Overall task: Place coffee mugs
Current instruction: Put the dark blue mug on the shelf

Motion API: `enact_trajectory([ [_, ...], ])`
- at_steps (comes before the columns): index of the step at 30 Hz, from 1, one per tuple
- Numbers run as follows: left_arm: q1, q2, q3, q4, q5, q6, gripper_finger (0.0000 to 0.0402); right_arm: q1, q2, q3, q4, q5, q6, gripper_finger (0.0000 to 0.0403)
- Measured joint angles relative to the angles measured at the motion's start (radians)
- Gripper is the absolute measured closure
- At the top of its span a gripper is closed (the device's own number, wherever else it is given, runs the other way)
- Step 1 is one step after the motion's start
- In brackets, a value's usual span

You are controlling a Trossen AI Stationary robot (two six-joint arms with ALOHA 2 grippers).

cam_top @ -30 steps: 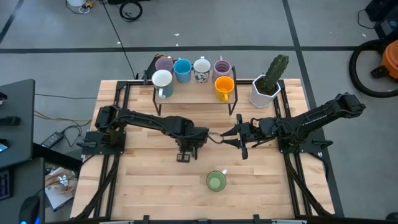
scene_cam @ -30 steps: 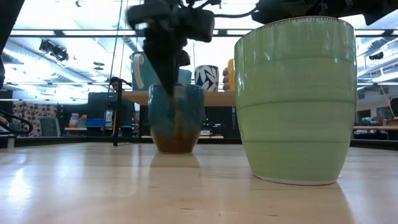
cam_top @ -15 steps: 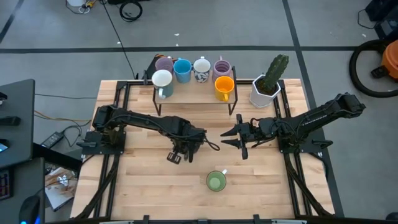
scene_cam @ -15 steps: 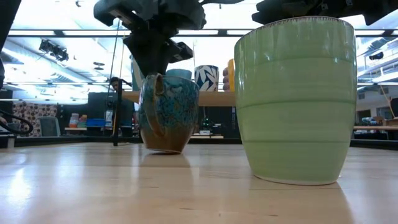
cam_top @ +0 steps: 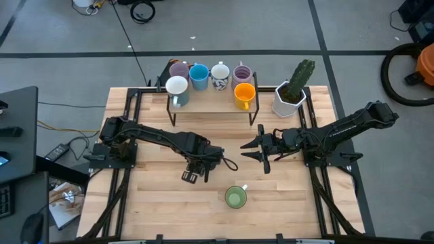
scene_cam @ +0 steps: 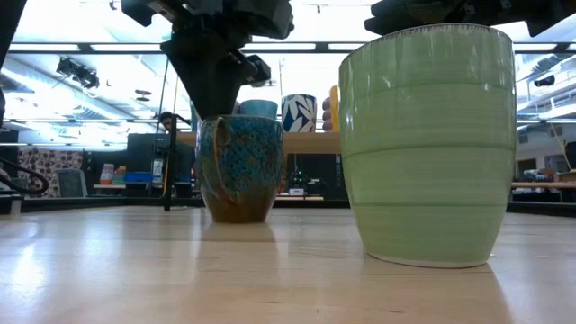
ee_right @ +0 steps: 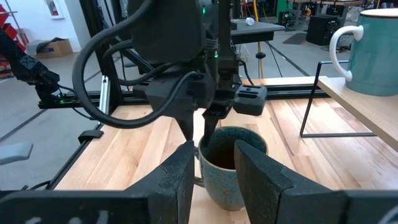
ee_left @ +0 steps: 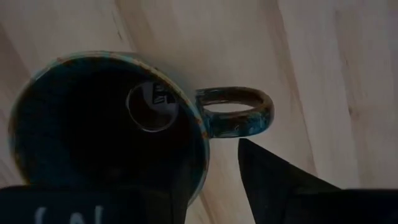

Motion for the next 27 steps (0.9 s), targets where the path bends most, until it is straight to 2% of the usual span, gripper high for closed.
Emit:
enact_trajectory([
  [10,0.008,-0.004,0.086,-0.016,-0.007,-0.145,0.0266,0.000,0.000,0.000,0.007,0.000,0.000,0.0283],
  [16,0.011,0.004,0.106,0.037,-0.023,-0.247,0.0266,0.000,0.000,0.000,0.007,0.000,0.000,0.0283],
  [20,0.010,0.026,0.088,0.043,-0.023,-0.264,0.0266,0.000,0.000,0.000,0.006,0.000,0.000,0.0283],
  [27,0.011,0.025,-0.013,0.089,-0.023,-0.296,0.0266,0.000,0.000,0.000,0.003,0.000,0.005,0.0283],
])
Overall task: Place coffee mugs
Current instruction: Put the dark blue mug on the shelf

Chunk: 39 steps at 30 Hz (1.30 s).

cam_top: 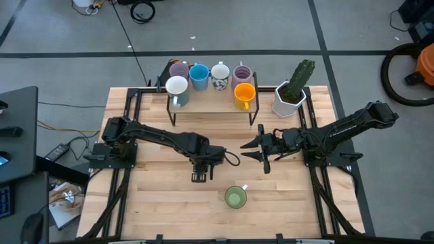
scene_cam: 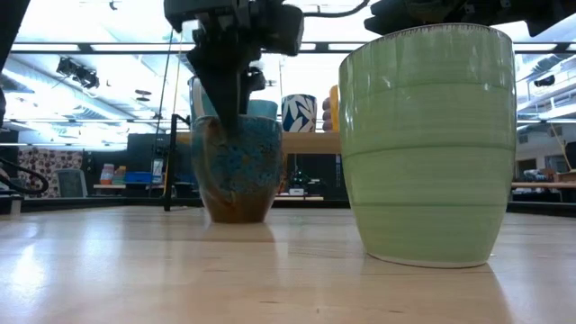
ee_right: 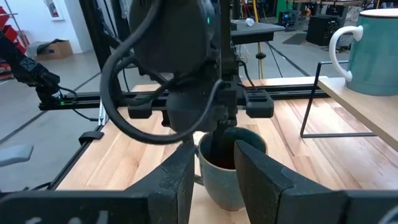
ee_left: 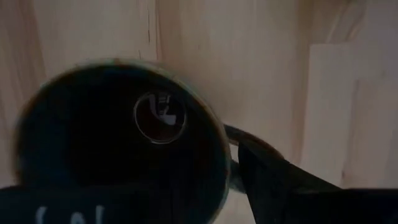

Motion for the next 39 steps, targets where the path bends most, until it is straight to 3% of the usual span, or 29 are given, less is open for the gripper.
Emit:
enact_trajectory([
  [10,0.000,0.000,-0.040,0.042,-0.010,0.018,0.0274,0.000,0.000,0.000,0.003,0.000,0.002,0.0283],
  [18,0.000,0.000,-0.039,0.038,-0.029,0.046,0.0359,0.000,0.000,0.000,0.002,0.000,0.002,0.0283],
  [20,0.000,0.000,-0.026,0.030,-0.028,0.072,0.0362,0.000,0.000,0.000,0.002,0.000,-0.003,0.0283],
  [39,0.134,-0.040,0.394,-0.268,-0.068,0.118,0.0362,0.000,0.000,0.000,-0.004,0.004,-0.005,0.0283],
])
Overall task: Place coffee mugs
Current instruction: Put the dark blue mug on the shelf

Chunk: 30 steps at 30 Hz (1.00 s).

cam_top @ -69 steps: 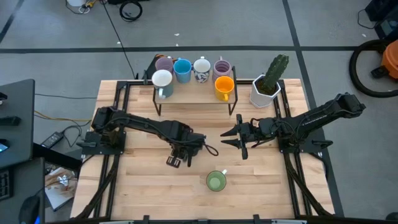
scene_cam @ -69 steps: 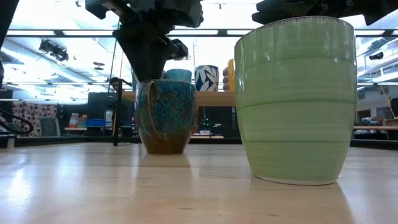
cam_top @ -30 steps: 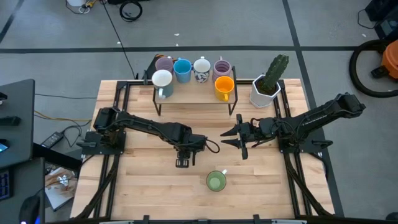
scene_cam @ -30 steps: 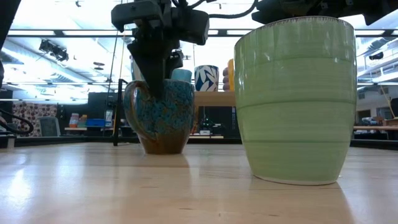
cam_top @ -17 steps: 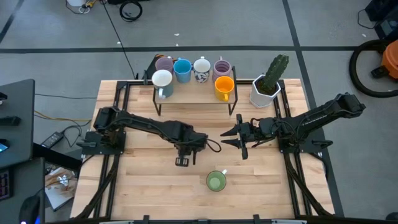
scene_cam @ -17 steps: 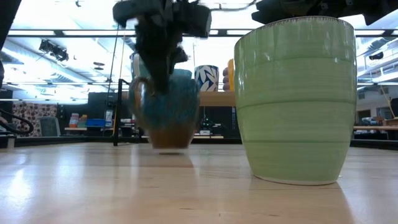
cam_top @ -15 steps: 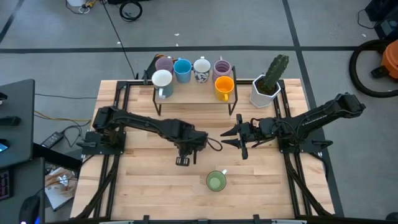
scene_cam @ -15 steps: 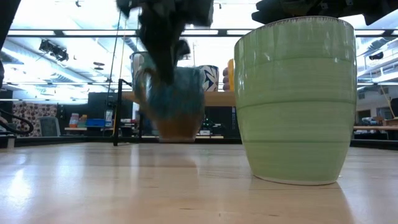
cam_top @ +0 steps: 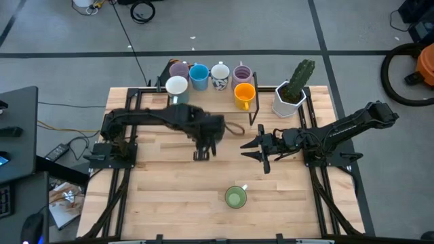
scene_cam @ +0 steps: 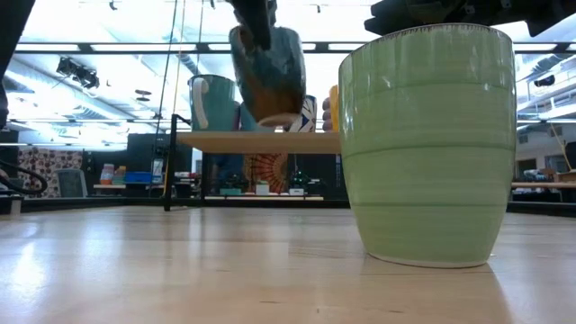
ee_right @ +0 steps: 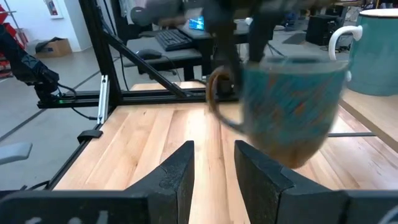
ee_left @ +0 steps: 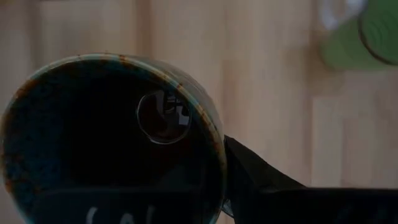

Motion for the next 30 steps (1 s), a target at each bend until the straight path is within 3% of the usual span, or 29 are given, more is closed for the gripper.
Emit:
enact_trajectory([
  [9,0.151,-0.001,0.097,-0.081,-0.010,-0.015,0.0362,0.000,0.000,0.000,0.008,0.013,-0.002,0.0283],
  [17,0.272,-0.001,0.125,-0.079,0.019,0.069,0.0362,0.000,0.000,0.000,0.010,0.013,-0.008,0.0283],
  [30,0.356,0.000,0.125,-0.059,-0.012,0.162,0.0362,0.000,0.000,0.000,0.008,0.013,-0.010,0.0283],
])
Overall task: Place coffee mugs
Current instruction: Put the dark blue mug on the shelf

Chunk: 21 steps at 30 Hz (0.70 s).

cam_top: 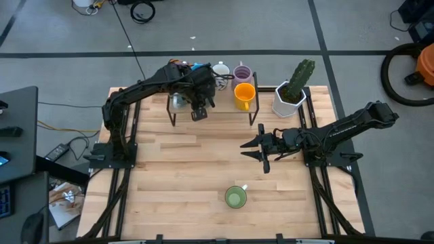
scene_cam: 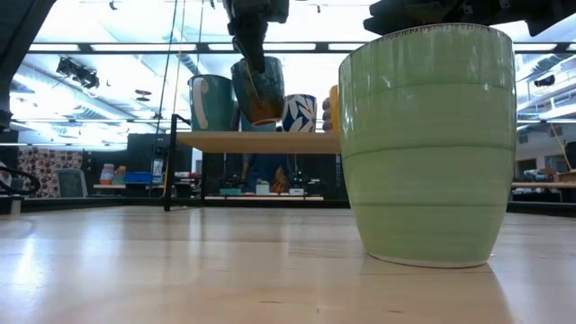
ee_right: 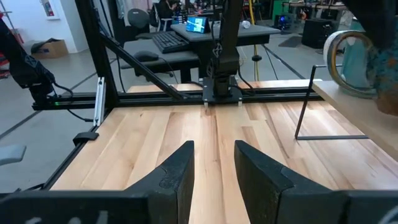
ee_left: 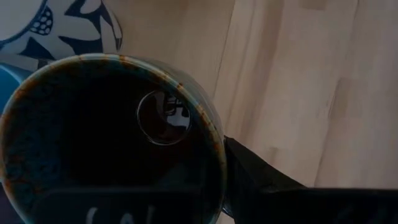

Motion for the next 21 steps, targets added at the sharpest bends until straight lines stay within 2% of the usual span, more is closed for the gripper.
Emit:
enact_trajectory([
  [10,0.011,0.000,-0.078,0.021,-0.029,0.029,0.0362,0.000,0.000,0.000,0.000,0.000,0.000,0.0283],
  [19,0.011,0.000,-0.083,0.041,-0.040,0.046,0.0362,0.000,0.000,0.000,-0.001,0.000,0.000,0.0283],
  [21,0.011,0.000,-0.084,0.043,-0.040,0.045,0.0347,0.000,0.000,0.000,-0.001,0.000,0.000,0.0283],
])
